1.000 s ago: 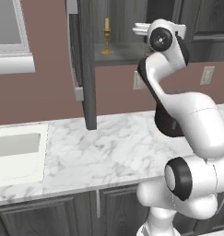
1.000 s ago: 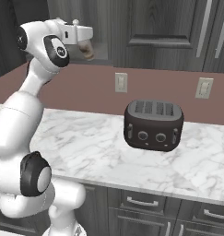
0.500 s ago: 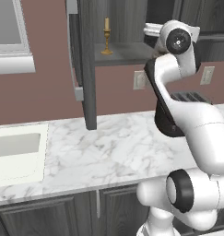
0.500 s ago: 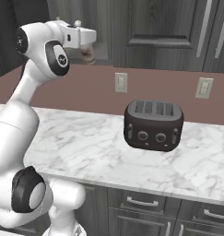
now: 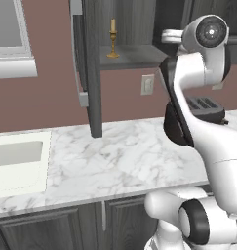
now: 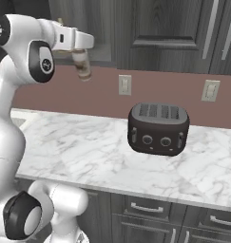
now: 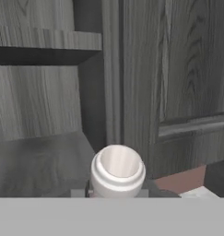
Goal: Get the candle and the liquor from the cabinet and move them to the dining counter.
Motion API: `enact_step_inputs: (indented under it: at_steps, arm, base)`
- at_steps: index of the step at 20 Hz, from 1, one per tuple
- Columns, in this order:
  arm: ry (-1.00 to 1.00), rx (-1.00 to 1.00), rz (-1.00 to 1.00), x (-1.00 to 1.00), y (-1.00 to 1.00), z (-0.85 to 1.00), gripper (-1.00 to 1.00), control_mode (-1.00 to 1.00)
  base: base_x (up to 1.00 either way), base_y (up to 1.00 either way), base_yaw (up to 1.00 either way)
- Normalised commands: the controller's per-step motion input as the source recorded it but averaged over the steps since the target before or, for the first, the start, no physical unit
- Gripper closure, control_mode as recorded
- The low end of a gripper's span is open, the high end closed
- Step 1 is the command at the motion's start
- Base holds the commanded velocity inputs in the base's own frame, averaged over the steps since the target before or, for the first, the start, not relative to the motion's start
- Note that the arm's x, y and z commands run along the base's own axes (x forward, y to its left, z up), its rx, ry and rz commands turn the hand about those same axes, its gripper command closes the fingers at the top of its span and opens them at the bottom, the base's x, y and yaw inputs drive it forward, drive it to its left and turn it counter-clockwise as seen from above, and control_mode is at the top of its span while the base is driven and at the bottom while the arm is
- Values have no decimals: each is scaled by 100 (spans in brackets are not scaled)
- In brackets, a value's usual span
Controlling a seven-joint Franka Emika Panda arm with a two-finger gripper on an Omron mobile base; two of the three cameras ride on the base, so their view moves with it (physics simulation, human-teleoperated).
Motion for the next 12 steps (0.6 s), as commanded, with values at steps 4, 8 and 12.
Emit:
enact_step_inputs:
  at_steps: [4, 8, 12]
  arm:
    - [11, 0, 2, -44, -9, 0, 100, -100]
    - [2, 0, 5, -36, -1, -17, 100, -100]
    - [0, 0, 6, -28, 0, -46, 100, -100]
  base:
    - [0, 0, 0]
    - [0, 0, 0]
    - [0, 0, 0]
